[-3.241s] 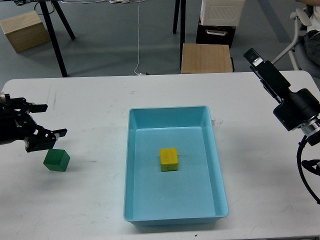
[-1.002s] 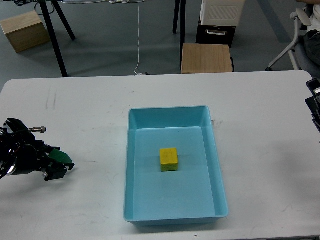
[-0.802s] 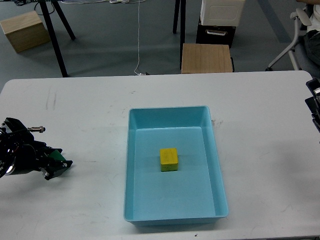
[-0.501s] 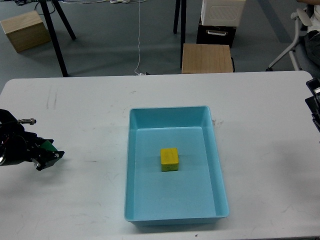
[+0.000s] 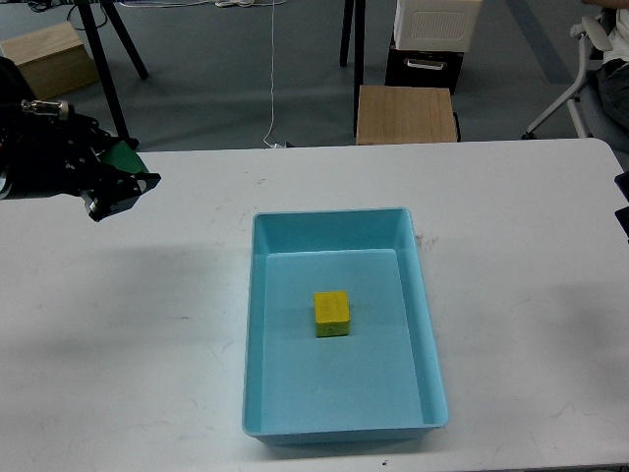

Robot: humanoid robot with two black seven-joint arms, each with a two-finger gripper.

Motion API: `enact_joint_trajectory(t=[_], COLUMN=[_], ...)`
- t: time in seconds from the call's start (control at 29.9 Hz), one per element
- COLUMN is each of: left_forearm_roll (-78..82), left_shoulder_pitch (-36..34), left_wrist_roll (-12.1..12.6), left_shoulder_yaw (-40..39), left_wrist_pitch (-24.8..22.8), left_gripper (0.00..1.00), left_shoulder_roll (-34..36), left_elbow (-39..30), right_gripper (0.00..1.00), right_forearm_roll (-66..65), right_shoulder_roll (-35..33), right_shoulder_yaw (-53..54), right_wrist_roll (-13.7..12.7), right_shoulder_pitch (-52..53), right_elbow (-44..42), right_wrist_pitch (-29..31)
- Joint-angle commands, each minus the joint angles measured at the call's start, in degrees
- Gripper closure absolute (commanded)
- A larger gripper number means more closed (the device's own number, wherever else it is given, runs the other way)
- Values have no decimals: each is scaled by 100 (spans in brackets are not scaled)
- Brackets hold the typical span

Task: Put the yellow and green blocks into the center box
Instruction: 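Lift the green cube and carry it over the tray, then lower the green cube beside the yellow cube and open left gripper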

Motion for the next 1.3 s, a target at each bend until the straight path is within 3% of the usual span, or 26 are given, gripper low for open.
enact_joint_trajectory(t=[0.0,0.17,0.37,0.77,1.07,1.17,1.27], left_forearm_roll=[25,36,36,36,36,36,36], left_shoulder_pitch=[-285,-355,-329,-128,216,339,365], left_wrist_roll=[1,1,1,1,1,1,1], left_shoulder_yaw=[12,38,547,1031,1031,1014,1014], left_wrist_pitch=[-152,-152,-152,-152,-152,-152,-152], left_gripper=[86,85,85,82,66,55,53], left_shoulder_roll=[-895,-1818,-2698,-3595,-3683,-3683,-3701], left_elbow=[-221,-142,438,1537,1634,1643,1643], right_gripper=[4,4,3,3,3,3,3], right_forearm_roll=[0,9,18,18,18,18,18], right_shoulder_roll=[-102,-234,-242,-242,-242,-242,-242], right_shoulder_yaw=[42,51,77,77,77,69,77], right_wrist_roll=[0,27,44,44,44,44,44], right_shoulder_pitch=[-102,-216,-278,-269,-269,-260,-260], right_elbow=[-191,-393,-525,-525,-525,-517,-517], right_wrist_pitch=[-95,-183,-403,-403,-403,-403,-412])
